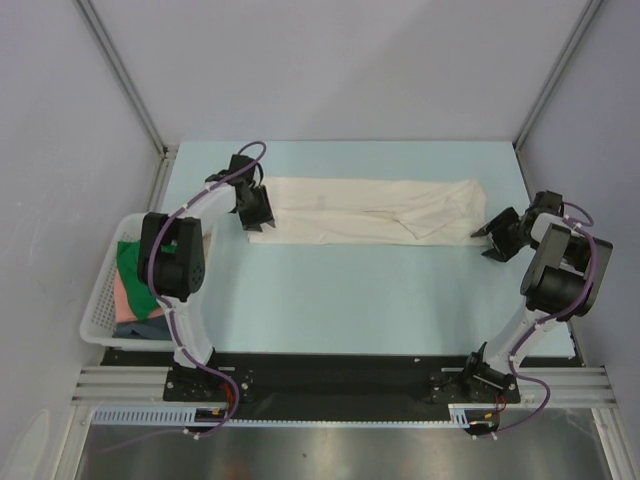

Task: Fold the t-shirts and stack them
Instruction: Fold the tshirt

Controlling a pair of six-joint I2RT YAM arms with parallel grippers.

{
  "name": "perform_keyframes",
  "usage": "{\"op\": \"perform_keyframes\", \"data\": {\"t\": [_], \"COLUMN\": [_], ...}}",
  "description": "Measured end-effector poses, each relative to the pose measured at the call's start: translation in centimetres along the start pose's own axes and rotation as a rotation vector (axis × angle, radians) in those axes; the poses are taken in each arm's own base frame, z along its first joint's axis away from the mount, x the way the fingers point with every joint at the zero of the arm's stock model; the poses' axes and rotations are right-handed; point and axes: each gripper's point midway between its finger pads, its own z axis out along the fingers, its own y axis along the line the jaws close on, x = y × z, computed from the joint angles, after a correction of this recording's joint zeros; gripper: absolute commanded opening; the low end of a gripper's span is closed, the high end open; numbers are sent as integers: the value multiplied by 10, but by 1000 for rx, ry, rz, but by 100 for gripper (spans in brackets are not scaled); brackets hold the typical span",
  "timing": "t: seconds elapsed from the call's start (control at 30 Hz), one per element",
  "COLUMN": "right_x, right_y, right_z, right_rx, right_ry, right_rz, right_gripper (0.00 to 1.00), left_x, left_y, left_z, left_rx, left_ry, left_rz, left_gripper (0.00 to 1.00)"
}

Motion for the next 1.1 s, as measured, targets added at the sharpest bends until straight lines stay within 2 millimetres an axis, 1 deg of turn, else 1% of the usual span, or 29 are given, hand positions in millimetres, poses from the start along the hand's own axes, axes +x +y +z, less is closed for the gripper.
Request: {"op": "perform_keyframes", "data": {"t": [0.13,0.17,0.2,0.27,0.3,0.33,0.37,0.43,0.47,0.57,0.63,0.67,0.73,0.77,0.8,0.87,1.0,1.07,1.1], "right_x": [-9,-11,-13,-17,-18,-19,-20,-20,-19,-18,-16,-15,-11,-10,-11,-14,-22,-28,-31], "right_y": [1,2,2,1,1,0,-1,-6,-9,-16,-21,-24,-28,-29,-29,-31,-29,-21,-12], "right_z": [5,8,9,12,13,13,13,13,13,11,8,6,3,0,-2,-6,-14,-21,-25], "right_rx": [-16,-18,-20,-17,-17,-16,-12,3,12,39,63,75,92,98,105,125,190,215,220], "right_ry": [-16,-18,-20,-20,-20,-23,-24,-23,-20,6,26,38,60,66,68,66,47,26,9], "right_rz": [3,2,0,5,6,5,4,4,8,32,50,59,74,75,75,61,4,-40,-69], "right_gripper": [51,44,42,41,38,33,25,13,5,3,6,21,31,41,46,56,64,72,74], "left_x": [9,10,11,12,11,10,10,10,10,9,10,10,11,12,12,16,21,23,22], "left_y": [8,11,13,17,17,18,18,19,19,19,20,20,21,21,21,23,27,29,29], "left_z": [14,17,20,25,24,25,25,26,26,26,27,26,26,25,24,21,14,7,3], "left_rx": [-22,-28,-34,-45,-44,-47,-48,-50,-50,-52,-54,-52,-46,-43,-42,-44,-70,-85,-89], "left_ry": [41,48,56,65,66,62,62,65,65,64,62,57,42,36,32,36,47,51,49], "left_rz": [-9,-13,-15,-14,-14,-14,-12,-9,-8,-8,-8,-8,-6,-6,-5,-2,18,29,33], "left_gripper": [46,46,46,46,46,46,46,46,46,46,46,46,46,46,47,50,54,55,56]}}
